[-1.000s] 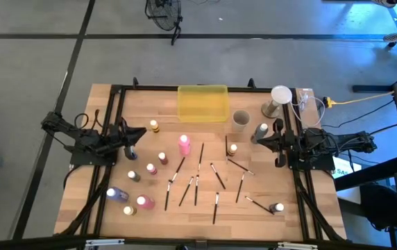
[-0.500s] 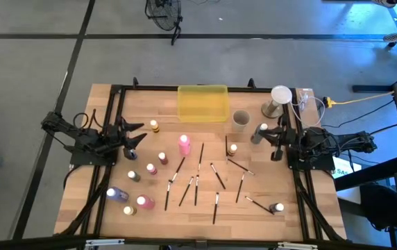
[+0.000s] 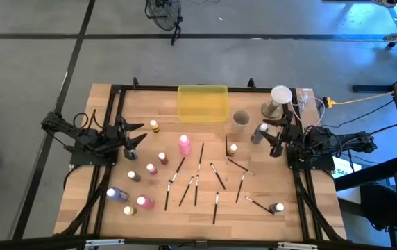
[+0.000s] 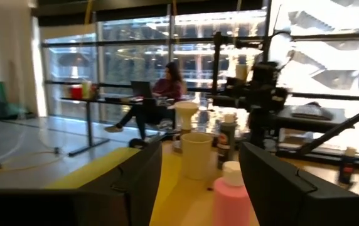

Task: Pick & Place Paint Supplies
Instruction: Put the large pink paint bottle into the yellow bin

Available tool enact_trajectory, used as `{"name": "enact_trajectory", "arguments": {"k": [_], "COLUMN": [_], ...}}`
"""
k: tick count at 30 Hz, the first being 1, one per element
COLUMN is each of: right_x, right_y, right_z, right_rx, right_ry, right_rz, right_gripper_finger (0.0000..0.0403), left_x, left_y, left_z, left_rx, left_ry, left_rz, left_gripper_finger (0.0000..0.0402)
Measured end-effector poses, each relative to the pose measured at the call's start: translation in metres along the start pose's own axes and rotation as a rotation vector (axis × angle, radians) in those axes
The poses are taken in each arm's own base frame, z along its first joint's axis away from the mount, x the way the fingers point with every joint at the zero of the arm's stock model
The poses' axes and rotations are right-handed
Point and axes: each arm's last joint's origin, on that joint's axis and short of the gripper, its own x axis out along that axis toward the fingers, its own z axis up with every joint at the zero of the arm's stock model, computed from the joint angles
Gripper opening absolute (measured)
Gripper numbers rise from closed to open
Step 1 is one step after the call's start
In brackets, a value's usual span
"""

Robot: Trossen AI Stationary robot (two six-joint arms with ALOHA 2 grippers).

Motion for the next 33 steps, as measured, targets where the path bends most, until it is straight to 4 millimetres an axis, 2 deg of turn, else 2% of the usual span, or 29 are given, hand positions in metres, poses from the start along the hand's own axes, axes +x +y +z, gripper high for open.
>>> {"name": "enact_trajectory", "arguments": {"k": [3,9,18,21,24,27,30,33], "right_x": [0.0,0.0,0.0,0.0,0.0,0.0,0.0,-0.001], "right_y": [0.0,0.003,0.003,0.001,-0.001,-0.002,-0.002,-0.004], "right_z": [0.0,-0.002,0.0,0.003,0.004,0.005,0.008,0.011], "right_rx": [0.006,0.082,0.095,0.101,0.107,0.111,0.131,0.165], "right_ry": [0.002,0.011,-0.009,-0.036,-0.042,-0.05,-0.07,-0.106], "right_rz": [0.0,0.074,0.097,0.054,0.0,-0.023,-0.032,-0.058], "right_gripper_finger": [0.0234,0.0232,0.0232,0.0232,0.0232,0.0232,0.0232,0.0232], "left_x": [0.0,0.002,0.024,0.034,0.045,0.056,0.066,0.077], "left_y": [0.0,0.0,-0.016,-0.025,-0.036,-0.048,-0.053,-0.054], "left_z": [0.004,0.025,0.082,0.093,0.096,0.088,0.078,0.073], "left_rx": [-0.025,0.045,0.203,0.273,0.38,0.486,0.51,0.462], "left_ry": [-0.017,0.039,0.182,0.248,0.28,0.317,0.36,0.372], "left_rz": [-0.023,-0.023,-0.033,-0.041,-0.072,-0.104,-0.114,-0.108], "left_gripper_finger": [0.0206,0.0198,0.0196,0.0196,0.0196,0.0196,0.0196,0.0196]}}
